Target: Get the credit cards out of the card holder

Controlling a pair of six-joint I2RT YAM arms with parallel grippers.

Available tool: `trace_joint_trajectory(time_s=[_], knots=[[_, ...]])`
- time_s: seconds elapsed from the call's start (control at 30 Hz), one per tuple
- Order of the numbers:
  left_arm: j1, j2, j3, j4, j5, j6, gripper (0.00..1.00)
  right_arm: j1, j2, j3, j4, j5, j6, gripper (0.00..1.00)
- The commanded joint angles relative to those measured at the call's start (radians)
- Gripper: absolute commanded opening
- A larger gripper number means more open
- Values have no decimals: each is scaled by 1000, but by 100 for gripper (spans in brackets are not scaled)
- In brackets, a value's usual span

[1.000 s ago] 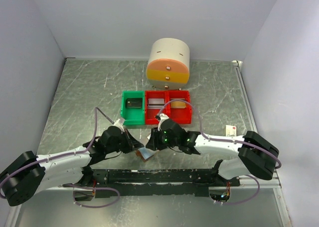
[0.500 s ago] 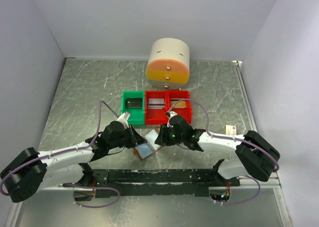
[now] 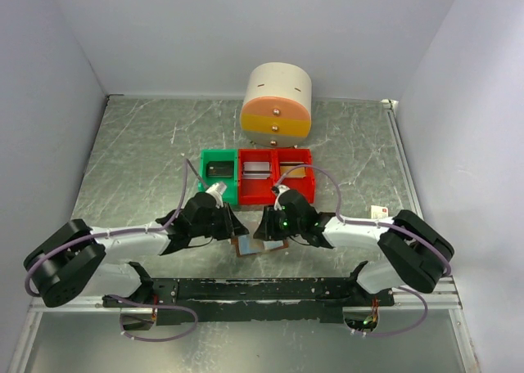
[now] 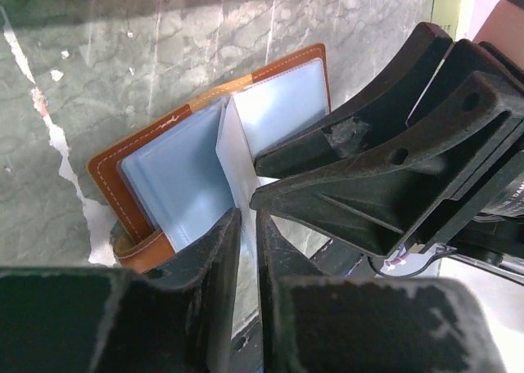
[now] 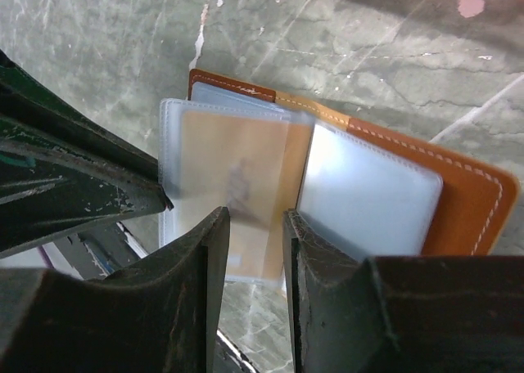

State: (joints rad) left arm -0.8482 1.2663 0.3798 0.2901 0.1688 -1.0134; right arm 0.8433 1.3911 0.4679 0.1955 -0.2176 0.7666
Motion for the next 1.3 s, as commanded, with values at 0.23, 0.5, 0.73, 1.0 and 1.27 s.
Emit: trace_joint_trajectory(time_s=[0.23, 0.5, 0.73, 1.0, 1.27], knots=[[-7, 78, 65, 116, 70, 35, 16, -50, -38, -34, -24, 67, 14, 33], [-8, 113, 64, 225, 167, 26, 30, -92, -68, -87, -2, 81, 55, 20], [-10, 205, 58, 343, 231, -3, 24, -105, -28, -126, 55, 49, 84, 15], [-30, 201, 50, 405, 219, -20, 28, -114, -35, -141, 61, 46, 88, 14], [-34, 232, 40, 394, 193, -33, 20, -119, -49, -143, 57, 43, 85, 14]])
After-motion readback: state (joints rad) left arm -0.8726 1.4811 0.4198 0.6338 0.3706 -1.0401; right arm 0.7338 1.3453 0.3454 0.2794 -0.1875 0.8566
